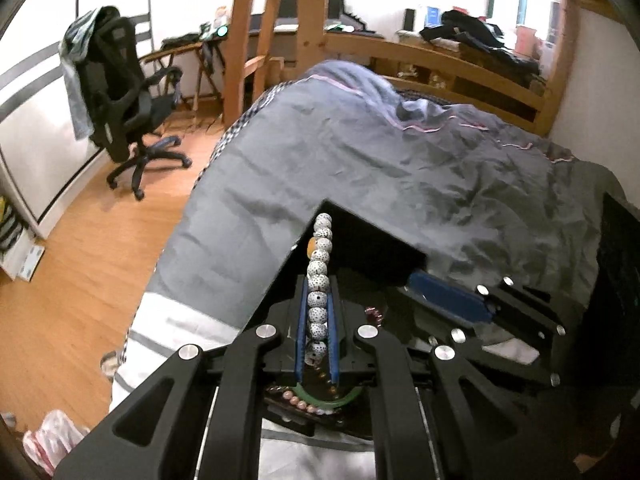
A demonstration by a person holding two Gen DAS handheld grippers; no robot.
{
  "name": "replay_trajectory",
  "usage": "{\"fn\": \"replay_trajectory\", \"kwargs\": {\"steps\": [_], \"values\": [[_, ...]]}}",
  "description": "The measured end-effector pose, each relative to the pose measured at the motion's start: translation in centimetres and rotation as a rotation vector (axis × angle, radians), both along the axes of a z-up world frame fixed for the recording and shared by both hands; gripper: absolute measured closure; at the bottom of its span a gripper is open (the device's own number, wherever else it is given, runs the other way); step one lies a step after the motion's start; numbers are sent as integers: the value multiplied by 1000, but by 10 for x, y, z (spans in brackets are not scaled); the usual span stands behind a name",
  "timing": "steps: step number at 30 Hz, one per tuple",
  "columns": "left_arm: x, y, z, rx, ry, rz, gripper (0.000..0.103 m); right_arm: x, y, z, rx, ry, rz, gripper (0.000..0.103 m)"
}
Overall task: Organize jewelry
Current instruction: 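Carry the bracelet and ring over the black box and open both tools, then grasp the small gold charm with the left tool while the right tool grasps the second ring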
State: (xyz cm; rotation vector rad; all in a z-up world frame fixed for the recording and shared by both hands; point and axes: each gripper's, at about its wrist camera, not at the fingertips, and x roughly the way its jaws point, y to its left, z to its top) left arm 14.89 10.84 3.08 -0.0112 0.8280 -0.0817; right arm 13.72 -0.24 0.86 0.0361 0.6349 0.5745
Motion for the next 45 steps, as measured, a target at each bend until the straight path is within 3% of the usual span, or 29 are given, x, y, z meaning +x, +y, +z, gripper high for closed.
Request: {"fn": "replay_trajectory", "kwargs": {"steps": [15, 16, 17, 18, 19, 21, 22, 23, 24, 30, 35, 39, 43, 45], "values": [[7, 13, -12, -46, 53, 51, 94, -6, 11, -26, -2, 91, 90, 83], [7, 13, -11, -48, 45, 55, 86, -6, 12, -28, 6, 102, 101, 81], [6, 14, -10, -50, 40, 58, 65, -5, 13, -29, 6, 110, 99, 65], [5, 15, -8, -50, 21, 71, 51, -5, 12, -30, 6, 116, 93, 41], [3, 16, -4, -48, -3, 82, 32, -6, 9, -29, 18, 108, 81, 34], [0, 16, 2, -47, -48, 84, 27, -8, 3, -25, 43, 85, 62, 26], [-1, 15, 5, -50, -58, 78, 19, -8, -1, -21, 52, 85, 56, 22], [-2, 13, 7, -52, -77, 72, 10, -8, -3, -20, 51, 82, 45, 11], [-4, 10, 10, -46, -100, 68, 9, -8, -7, -18, 48, 75, 25, 6], [-10, -16, 17, -14, -163, -28, 6, -9, -42, -3, -8, 64, -77, 6], [-20, -43, 16, -8, -187, -118, 6, -13, -105, 15, -47, 69, -244, 6], [-25, -74, 5, -45, -169, -227, 6, -22, -163, 26, -91, 74, -371, 6], [-34, -114, -15, -24, -138, -346, 6, -18, -200, 22, -85, 126, -423, 6], [-38, -134, -27, -3, -117, -394, 6, -16, -206, 17, -75, 148, -428, 14]]}}
